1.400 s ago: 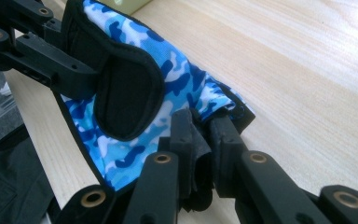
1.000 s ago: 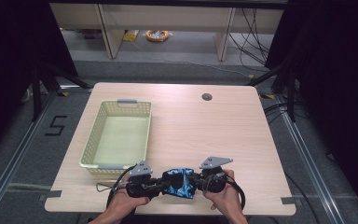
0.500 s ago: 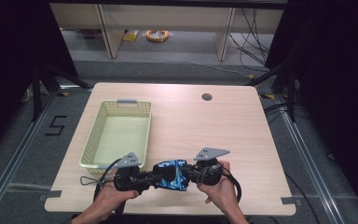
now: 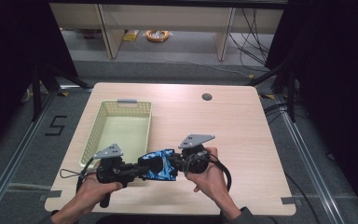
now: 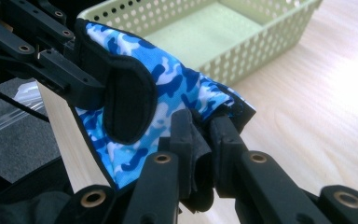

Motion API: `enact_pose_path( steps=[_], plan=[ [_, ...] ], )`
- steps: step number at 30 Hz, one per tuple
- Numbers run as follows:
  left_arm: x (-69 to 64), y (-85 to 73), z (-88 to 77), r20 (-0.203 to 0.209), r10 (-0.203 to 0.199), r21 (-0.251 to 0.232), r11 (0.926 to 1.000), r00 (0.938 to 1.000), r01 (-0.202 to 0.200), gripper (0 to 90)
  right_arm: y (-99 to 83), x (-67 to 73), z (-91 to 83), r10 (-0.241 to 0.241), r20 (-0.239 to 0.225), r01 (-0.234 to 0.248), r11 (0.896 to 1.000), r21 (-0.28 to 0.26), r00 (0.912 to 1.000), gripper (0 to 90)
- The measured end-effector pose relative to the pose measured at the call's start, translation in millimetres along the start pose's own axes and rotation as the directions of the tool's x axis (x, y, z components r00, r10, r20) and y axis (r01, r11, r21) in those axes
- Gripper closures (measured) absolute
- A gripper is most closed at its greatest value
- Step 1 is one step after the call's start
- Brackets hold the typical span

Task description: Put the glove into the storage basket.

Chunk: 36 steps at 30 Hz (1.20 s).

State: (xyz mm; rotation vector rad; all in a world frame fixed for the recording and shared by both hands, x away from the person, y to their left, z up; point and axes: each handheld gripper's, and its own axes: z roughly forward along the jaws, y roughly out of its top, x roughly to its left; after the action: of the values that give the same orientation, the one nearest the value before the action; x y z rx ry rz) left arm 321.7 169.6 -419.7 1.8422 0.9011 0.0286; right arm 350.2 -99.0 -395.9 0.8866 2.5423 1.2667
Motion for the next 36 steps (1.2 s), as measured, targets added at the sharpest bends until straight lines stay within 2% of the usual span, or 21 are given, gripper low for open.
enact_pose_path(
  steps=[1,4,5,11,14,19,20,22,24,26,27,28,29,30,31,32,33,34,36],
  plan=[
    [4.6,1.9,-5.0,-0.003,-0.001,0.006,1.0000,1.0000,0.001,76.7,8.8,1.0,3.9,-0.019,-0.009,0.019,1.000,0.001,0.9998,81.5],
    [9.6,2.2,-9.1,-0.012,-0.011,0.018,0.9998,0.9999,0.011,77.2,16.0,1.6,7.6,-0.027,-0.009,0.027,1.000,0.009,0.9996,81.6],
    [14.0,3.0,-12.4,-0.014,-0.019,0.013,0.9997,0.9997,0.019,77.6,23.9,2.7,12.8,-0.012,0.000,0.012,1.000,0.023,0.9999,81.6],
    [21.5,5.2,-21.1,-0.031,-0.039,0.005,0.9992,0.9988,0.039,78.3,36.4,4.3,24.7,-0.032,-0.010,0.032,0.999,0.034,0.9994,81.9],
    [26.1,9.0,-25.8,-0.027,-0.057,-0.007,0.9983,0.9980,0.057,78.3,43.7,3.9,26.5,-0.022,-0.007,0.022,0.999,0.031,0.9997,82.0],
    [34.8,14.9,-36.3,-0.060,-0.057,0.000,0.9984,0.9965,0.057,78.3,58.0,4.1,35.6,-0.032,-0.021,0.033,0.999,0.029,0.9993,82.0],
    [37.1,15.9,-38.6,-0.062,-0.066,-0.002,0.9978,0.9959,0.066,78.3,62.9,5.5,45.0,-0.017,-0.023,0.017,1.000,-0.003,0.9996,82.0],
    [41.2,16.4,-42.3,-0.078,-0.076,-0.005,0.9971,0.9941,0.075,78.3,65.1,4.8,47.1,-0.021,-0.028,0.021,1.000,0.004,0.9994,82.0],
    [51.4,17.1,-48.2,-0.086,-0.093,0.000,0.9957,0.9920,0.093,78.1,73.5,4.0,56.5,-0.021,-0.039,0.023,0.999,0.037,0.9990,82.0],
    [54.8,17.1,-49.4,-0.099,-0.097,-0.002,0.9953,0.9903,0.097,77.9,77.3,4.8,65.9,-0.026,-0.042,0.028,0.999,0.042,0.9988,82.0],
    [62.4,16.5,-52.1,-0.105,-0.107,0.014,0.9939,0.9887,0.109,77.9,78.3,5.8,72.1,-0.018,-0.041,0.020,0.999,0.030,0.9990,82.0],
    [62.4,16.5,-52.1,-0.105,-0.107,0.014,0.9939,0.9887,0.109,77.9,80.0,6.0,76.3,-0.016,-0.046,0.018,0.999,0.041,0.9988,82.0],
    [68.6,15.4,-53.8,-0.117,-0.114,0.021,0.9929,0.9865,0.117,77.9,82.2,5.2,79.7,-0.025,-0.047,0.028,0.998,0.061,0.9986,82.0],
    [68.6,15.4,-53.8,-0.117,-0.114,0.021,0.9929,0.9865,0.117,77.8,82.3,6.1,86.8,-0.010,-0.051,0.012,0.999,0.035,0.9987,82.0],
    [75.2,14.9,-55.9,-0.122,-0.118,0.025,0.9922,0.9854,0.122,77.8,84.4,4.8,88.7,-0.021,-0.050,0.024,0.997,0.067,0.9985,82.0],
    [79.0,14.4,-56.5,-0.121,-0.125,0.020,0.9915,0.9847,0.129,77.8,85.3,4.4,93.4,-0.025,-0.050,0.028,0.998,0.064,0.9984,82.0],
    [83.3,13.9,-57.3,-0.125,-0.125,0.034,0.9909,0.9842,0.130,77.7,85.4,6.0,98.7,0.011,-0.046,-0.008,0.998,0.064,0.9989,82.0],
    [87.5,13.0,-57.0,-0.132,-0.136,0.036,0.9892,0.9819,0.142,77.6,86.7,5.2,101.9,-0.008,-0.055,0.012,0.997,0.076,0.9985,82.0],
    [95.9,11.3,-56.7,-0.141,-0.149,0.045,0.9866,0.9787,0.157,77.4,87.3,5.4,112.1,0.003,-0.050,0.002,0.996,0.092,0.9988,81.9]
  ],
)
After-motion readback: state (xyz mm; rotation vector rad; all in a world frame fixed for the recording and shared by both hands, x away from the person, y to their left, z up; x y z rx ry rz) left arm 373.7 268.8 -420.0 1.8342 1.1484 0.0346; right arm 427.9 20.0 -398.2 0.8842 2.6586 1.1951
